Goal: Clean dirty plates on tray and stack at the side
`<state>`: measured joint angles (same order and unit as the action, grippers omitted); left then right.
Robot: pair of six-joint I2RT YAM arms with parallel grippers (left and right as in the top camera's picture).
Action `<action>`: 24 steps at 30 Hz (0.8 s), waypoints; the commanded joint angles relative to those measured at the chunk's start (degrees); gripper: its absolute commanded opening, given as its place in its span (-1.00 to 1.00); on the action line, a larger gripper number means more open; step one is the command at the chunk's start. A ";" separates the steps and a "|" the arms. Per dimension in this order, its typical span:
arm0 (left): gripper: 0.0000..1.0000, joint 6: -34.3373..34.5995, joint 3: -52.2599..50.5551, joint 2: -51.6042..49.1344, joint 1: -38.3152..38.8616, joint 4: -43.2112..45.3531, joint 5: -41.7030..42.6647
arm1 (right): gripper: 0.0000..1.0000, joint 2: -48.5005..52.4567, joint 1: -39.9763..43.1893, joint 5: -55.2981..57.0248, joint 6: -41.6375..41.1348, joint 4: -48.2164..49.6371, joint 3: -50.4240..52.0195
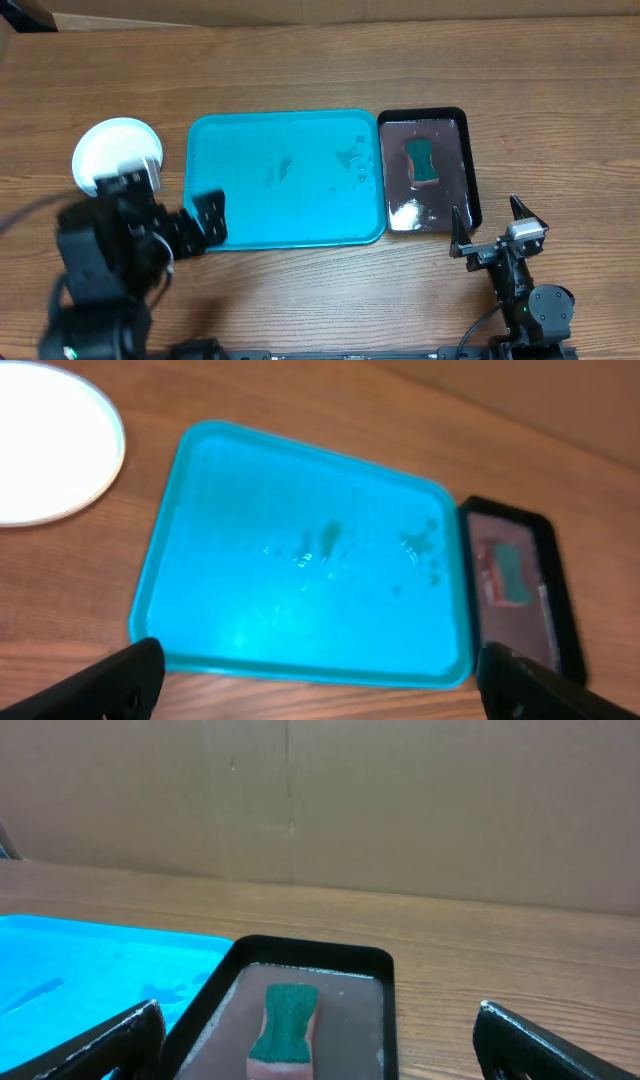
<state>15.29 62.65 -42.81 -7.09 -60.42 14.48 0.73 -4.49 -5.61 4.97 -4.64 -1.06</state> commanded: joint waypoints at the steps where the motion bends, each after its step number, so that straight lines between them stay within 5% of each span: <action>1: 1.00 -1.11 -9.42 9.16 0.37 3.80 -1.40 | 1.00 -0.57 0.39 -0.02 0.44 0.28 0.61; 16: 1.00 0.15 -45.00 38.53 0.37 70.82 -1.40 | 1.00 -0.57 0.39 -0.02 0.44 0.28 0.61; 24: 0.99 1.29 -55.25 42.62 0.39 77.81 -4.72 | 1.00 -0.57 0.39 -0.02 0.44 0.28 0.61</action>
<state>15.09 10.26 -1.23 -7.09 17.23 12.16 0.73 -4.47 -5.56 4.97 -4.60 -1.06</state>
